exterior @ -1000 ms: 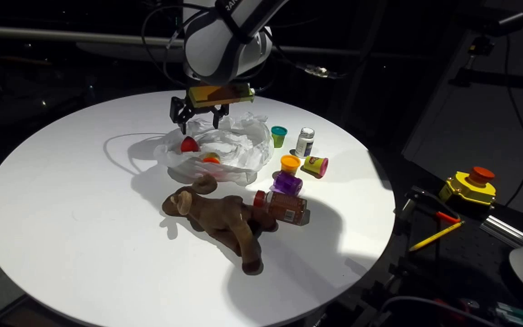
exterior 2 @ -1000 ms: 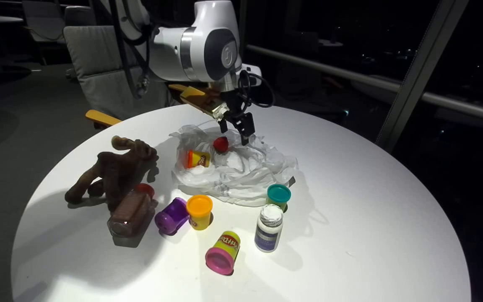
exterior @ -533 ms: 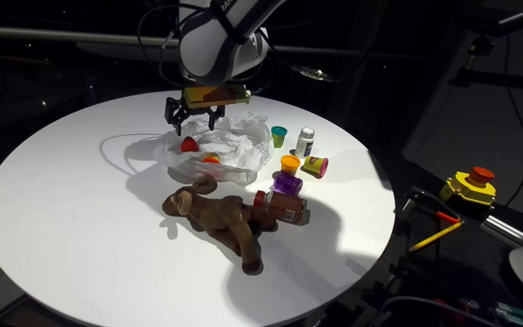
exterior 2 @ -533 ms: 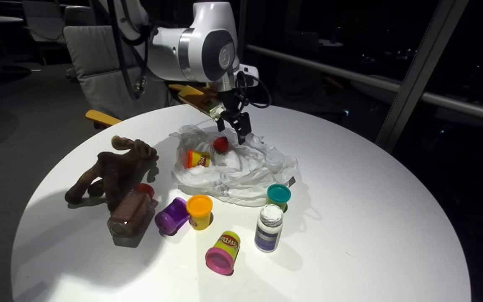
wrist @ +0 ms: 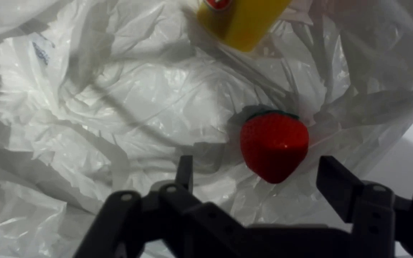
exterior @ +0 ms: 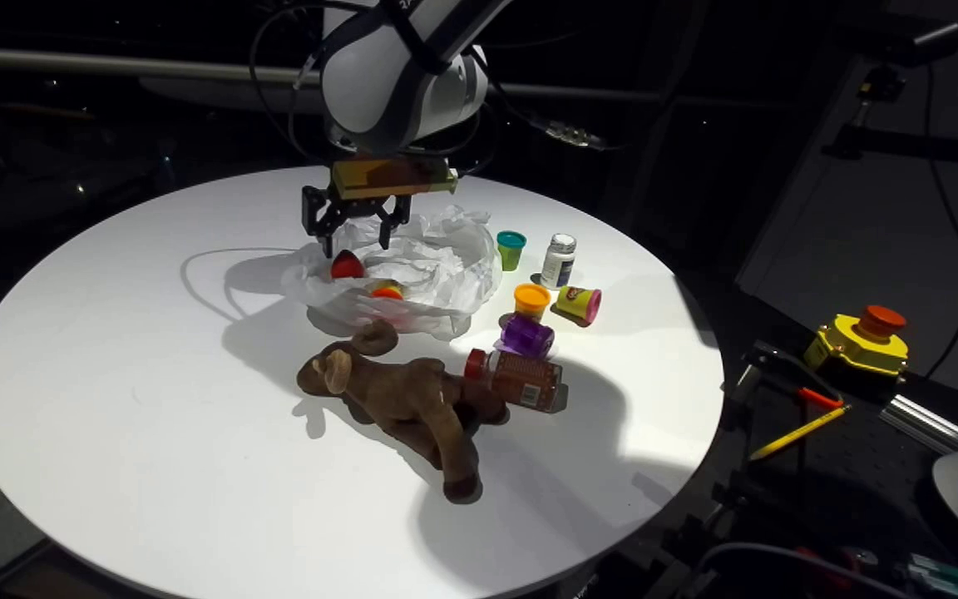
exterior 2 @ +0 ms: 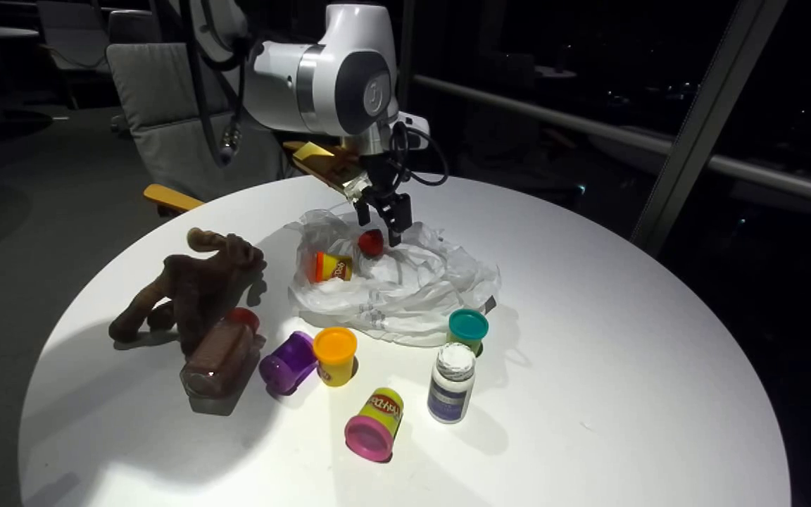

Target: Remove the things from the plastic bag and put them on the table

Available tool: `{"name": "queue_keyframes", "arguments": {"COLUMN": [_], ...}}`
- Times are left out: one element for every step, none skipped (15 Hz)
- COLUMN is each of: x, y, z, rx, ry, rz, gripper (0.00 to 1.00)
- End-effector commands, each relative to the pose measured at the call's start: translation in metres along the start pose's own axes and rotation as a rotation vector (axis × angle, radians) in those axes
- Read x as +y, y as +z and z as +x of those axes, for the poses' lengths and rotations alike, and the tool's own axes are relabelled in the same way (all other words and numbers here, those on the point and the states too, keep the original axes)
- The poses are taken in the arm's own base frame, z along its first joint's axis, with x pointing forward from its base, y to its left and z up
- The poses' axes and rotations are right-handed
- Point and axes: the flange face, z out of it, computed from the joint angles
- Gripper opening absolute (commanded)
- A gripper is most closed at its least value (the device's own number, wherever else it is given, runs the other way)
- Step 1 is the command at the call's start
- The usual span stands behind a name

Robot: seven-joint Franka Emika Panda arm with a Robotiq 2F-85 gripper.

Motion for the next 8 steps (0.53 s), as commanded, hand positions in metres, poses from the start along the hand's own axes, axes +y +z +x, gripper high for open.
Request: {"name": "queue_keyframes", "arguments": {"x": [-0.0024, -0.0029, -0.0037, -0.0047, -0.0056, -0.0062, -0.0071, -0.0077], "y": [0.0005, 0.0018, 0.0029, 0.0040, 0.0057, 0.0059, 0.0046, 0.0051], "z": [0.0041, 0.0034, 0.0028, 0.0018, 0.0008, 0.0007, 0.0019, 0.0014], "rx": [-0.028, -0.033, -0.039, -0.044, -0.051, -0.052, -0.054, -0.059], "ry": [0.003, 0.003, 0.001, -0.001, -0.002, -0.004, -0.005, -0.006], "rz": [0.022, 0.019, 0.019, 0.017, 0.018, 0.018, 0.017, 0.015], "gripper": [0.58, 0.49, 0.42, 0.36, 0.27, 0.20, 0.19, 0.48]}}
